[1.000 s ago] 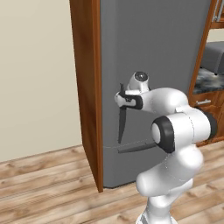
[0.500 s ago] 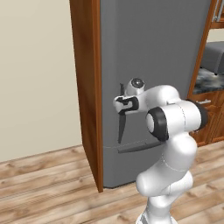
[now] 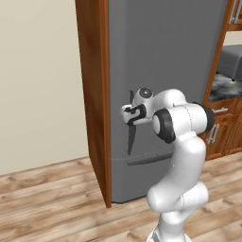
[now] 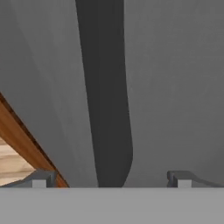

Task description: Retrieve the butter from the fridge and place it on a plate on the dining table. Then retrieve the butter knife by the fridge and place it near the plate.

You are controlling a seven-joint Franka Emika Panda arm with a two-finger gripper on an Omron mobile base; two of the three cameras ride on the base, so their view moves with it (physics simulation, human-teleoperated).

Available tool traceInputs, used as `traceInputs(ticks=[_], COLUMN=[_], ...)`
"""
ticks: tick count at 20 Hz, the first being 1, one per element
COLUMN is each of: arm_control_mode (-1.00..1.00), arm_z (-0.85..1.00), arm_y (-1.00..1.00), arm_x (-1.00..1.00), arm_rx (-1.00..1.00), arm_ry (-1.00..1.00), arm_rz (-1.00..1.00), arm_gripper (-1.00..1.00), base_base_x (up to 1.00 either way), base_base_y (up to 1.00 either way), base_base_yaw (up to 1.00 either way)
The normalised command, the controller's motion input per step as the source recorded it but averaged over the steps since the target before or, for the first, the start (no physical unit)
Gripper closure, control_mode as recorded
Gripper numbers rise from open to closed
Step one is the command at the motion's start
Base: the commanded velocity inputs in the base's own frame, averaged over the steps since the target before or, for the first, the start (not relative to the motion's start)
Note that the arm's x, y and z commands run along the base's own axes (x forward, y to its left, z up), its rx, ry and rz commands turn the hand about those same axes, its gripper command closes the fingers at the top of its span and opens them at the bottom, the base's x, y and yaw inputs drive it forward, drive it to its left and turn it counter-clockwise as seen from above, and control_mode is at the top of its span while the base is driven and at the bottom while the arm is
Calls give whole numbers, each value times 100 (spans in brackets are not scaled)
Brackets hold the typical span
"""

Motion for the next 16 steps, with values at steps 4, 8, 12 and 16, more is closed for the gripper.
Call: traceInputs(ticks=[4, 8, 12, 16], arm_control_mode=[-100, -100, -100, -100], arm_z=[-11, -13, -22, -27], arm_y=[0, 0, 0, 0], arm_x=[35, 32, 30, 27], arm_rx=[0, 0, 0, 0], arm_ry=[0, 0, -6, -7], arm_rz=[0, 0, 0, 0], arm_gripper=[-100, -100, -100, -100], base_base_x=[0, 0, 0, 0], base_base_y=[0, 0, 0, 0], base_base_yaw=[0, 0, 0, 0])
